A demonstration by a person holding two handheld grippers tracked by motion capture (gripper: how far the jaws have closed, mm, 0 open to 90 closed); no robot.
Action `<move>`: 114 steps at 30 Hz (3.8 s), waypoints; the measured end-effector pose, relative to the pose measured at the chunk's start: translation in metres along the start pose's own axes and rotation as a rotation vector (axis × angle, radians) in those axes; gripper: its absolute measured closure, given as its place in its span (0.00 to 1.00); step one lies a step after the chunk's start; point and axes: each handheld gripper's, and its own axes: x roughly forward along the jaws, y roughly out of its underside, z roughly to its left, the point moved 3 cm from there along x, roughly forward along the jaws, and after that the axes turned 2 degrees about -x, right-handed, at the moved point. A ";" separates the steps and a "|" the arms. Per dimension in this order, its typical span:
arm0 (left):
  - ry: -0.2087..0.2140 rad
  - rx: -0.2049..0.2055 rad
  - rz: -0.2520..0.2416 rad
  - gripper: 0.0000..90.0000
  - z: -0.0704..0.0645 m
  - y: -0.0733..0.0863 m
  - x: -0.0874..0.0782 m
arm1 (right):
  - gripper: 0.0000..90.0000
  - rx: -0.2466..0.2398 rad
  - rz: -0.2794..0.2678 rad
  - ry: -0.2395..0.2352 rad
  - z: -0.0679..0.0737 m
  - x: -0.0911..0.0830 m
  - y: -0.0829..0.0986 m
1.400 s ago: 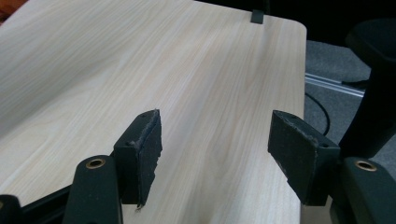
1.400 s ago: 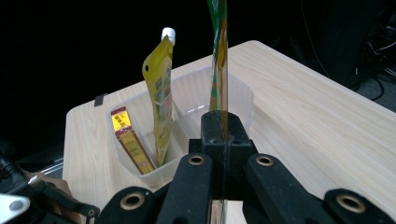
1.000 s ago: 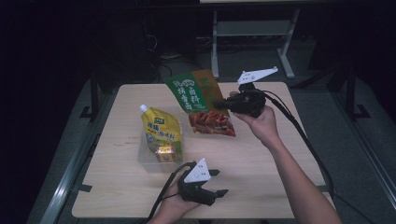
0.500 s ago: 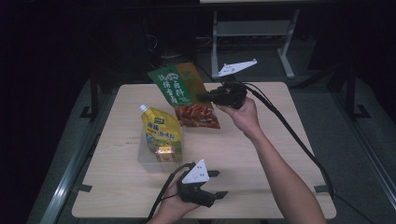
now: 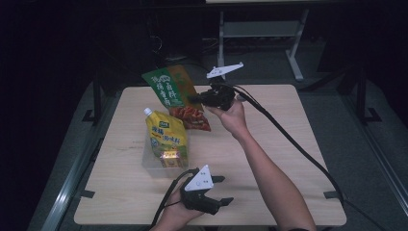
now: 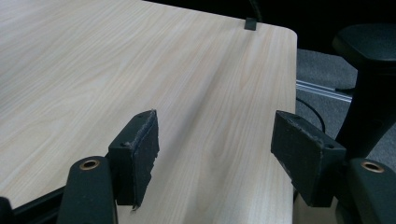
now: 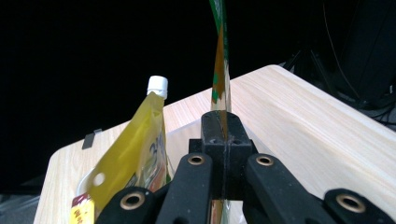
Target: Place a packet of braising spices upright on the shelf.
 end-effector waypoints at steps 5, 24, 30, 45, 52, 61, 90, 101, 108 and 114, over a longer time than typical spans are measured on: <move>-0.001 0.012 -0.005 0.35 0.000 0.000 -0.001 | 1.00 0.029 -0.002 -0.003 -0.004 0.015 0.008; 0.001 0.031 0.016 0.34 -0.001 0.005 0.002 | 1.00 0.033 0.060 0.012 0.000 0.056 0.030; -0.001 0.026 0.010 0.34 -0.001 0.004 0.001 | 1.00 0.040 0.079 0.007 0.000 0.056 0.030; -0.009 0.036 0.007 0.34 0.000 0.003 -0.002 | 0.89 0.064 0.214 0.020 -0.006 0.072 0.006; -0.008 0.029 0.005 0.34 -0.001 0.002 -0.003 | 0.85 0.079 0.278 0.048 -0.010 0.087 0.001; -0.008 0.037 0.005 0.34 -0.001 0.003 -0.004 | 1.00 0.109 0.245 0.047 -0.012 0.089 0.005; 0.008 0.045 0.012 0.34 -0.004 0.004 -0.002 | 1.00 0.167 -0.033 0.033 -0.011 0.092 0.040; 0.006 0.045 0.007 0.34 -0.003 0.004 -0.002 | 1.00 0.146 -0.021 0.019 -0.008 0.090 0.050; 0.004 0.046 0.013 0.34 -0.003 0.004 -0.002 | 1.00 0.137 -0.002 0.012 -0.009 0.087 0.055; 0.000 0.042 0.017 0.34 -0.002 0.004 -0.001 | 1.00 0.140 0.007 0.015 -0.010 0.084 0.058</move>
